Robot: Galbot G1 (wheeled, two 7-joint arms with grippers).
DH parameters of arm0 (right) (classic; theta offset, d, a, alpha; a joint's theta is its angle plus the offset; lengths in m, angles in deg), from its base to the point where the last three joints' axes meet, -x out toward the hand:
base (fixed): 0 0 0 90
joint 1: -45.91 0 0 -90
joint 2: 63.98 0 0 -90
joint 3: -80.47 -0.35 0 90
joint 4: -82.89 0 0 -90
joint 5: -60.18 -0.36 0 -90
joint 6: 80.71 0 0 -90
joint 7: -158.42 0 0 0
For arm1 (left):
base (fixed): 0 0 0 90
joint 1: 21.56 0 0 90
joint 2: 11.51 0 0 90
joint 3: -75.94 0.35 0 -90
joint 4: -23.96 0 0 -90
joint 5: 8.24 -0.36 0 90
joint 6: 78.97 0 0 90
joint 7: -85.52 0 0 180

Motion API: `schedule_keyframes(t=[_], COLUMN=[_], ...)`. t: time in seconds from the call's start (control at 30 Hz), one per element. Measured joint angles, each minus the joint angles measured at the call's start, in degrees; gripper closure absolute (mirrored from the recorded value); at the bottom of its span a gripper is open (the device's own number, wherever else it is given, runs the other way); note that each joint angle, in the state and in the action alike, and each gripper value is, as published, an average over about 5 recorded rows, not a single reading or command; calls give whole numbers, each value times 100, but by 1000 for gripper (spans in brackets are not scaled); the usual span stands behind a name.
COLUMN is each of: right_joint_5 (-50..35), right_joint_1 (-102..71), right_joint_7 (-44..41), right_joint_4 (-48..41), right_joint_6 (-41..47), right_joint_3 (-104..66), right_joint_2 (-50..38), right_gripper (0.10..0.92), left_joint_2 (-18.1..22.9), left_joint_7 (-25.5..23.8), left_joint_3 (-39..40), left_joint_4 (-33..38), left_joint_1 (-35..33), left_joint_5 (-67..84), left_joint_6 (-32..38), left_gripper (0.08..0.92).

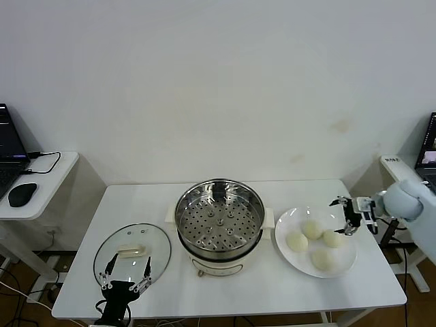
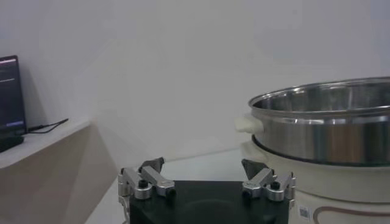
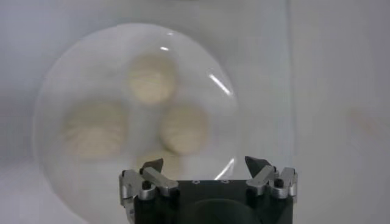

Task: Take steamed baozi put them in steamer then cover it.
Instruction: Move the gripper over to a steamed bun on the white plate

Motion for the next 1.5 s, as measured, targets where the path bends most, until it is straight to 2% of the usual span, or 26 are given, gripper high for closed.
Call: schedule_keyframes(t=[0.63, 1.13, 1.37, 1.5], right_joint_5=[273, 477, 483, 421], right_joint_1=[568, 612, 668, 760], right_joint_7=[-59, -96, -123, -138], right_joint_4=[-1046, -1471, -1479, -1424], right_joint_6=[2, -15, -24, -23], right_joint_3=[765, 871, 916, 993], right_joint_2=[987, 1320, 1332, 1287], right_gripper=[222, 371, 513, 552], left_joint_2=[-15, -12, -10, -21], left_joint_7=[14, 31, 32, 34], left_joint_3=[-44, -52, -56, -66], left_joint_4=[-82, -90, -74, -60], left_joint_1=[54, 60, 59, 55], left_joint_5=[-20, -23, -23, -23], left_joint_6=[11, 13, 13, 13], left_gripper=[177, 177, 177, 177])
